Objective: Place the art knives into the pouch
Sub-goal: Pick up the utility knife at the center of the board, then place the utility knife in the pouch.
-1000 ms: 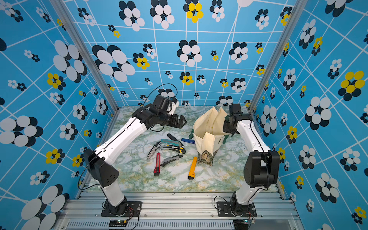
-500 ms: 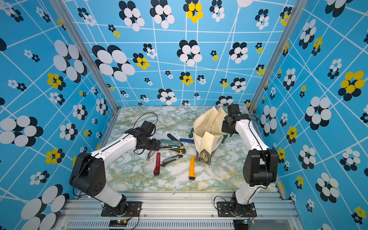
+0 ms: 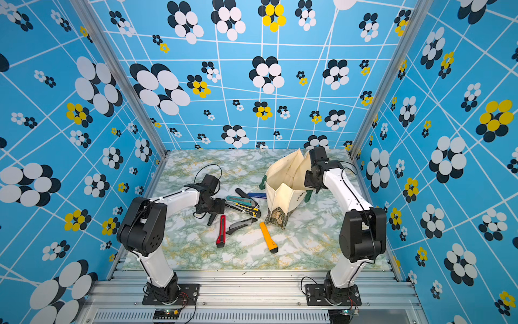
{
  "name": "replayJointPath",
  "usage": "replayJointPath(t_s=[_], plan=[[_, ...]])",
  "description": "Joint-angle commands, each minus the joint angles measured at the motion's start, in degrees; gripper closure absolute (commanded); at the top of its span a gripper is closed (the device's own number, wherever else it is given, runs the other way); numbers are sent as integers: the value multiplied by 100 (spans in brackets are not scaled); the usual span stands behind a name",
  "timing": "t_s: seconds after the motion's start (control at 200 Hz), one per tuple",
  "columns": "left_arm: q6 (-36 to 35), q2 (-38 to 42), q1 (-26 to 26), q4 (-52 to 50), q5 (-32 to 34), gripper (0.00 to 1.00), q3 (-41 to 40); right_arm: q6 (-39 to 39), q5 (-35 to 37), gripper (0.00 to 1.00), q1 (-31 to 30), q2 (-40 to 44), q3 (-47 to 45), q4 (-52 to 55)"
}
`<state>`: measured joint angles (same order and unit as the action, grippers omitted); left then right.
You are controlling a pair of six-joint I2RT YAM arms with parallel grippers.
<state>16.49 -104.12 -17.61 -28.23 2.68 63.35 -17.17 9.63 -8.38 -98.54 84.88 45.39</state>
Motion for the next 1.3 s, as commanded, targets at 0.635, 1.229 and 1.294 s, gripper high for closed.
replayJointPath(t_s=[0.635, 1.229, 1.294], plan=[[-140, -347, 108, -1032, 76, 75, 1244, -221, 253, 100, -252, -171, 282, 197], [519, -1628, -2033, -1140, -1776, 76, 6922, -86, -319, 100, -447, -126, 441, 17], [598, -1963, -2131, -1249, -1885, 75, 7310, -56, -321, 100, -464, -108, 425, 23]])
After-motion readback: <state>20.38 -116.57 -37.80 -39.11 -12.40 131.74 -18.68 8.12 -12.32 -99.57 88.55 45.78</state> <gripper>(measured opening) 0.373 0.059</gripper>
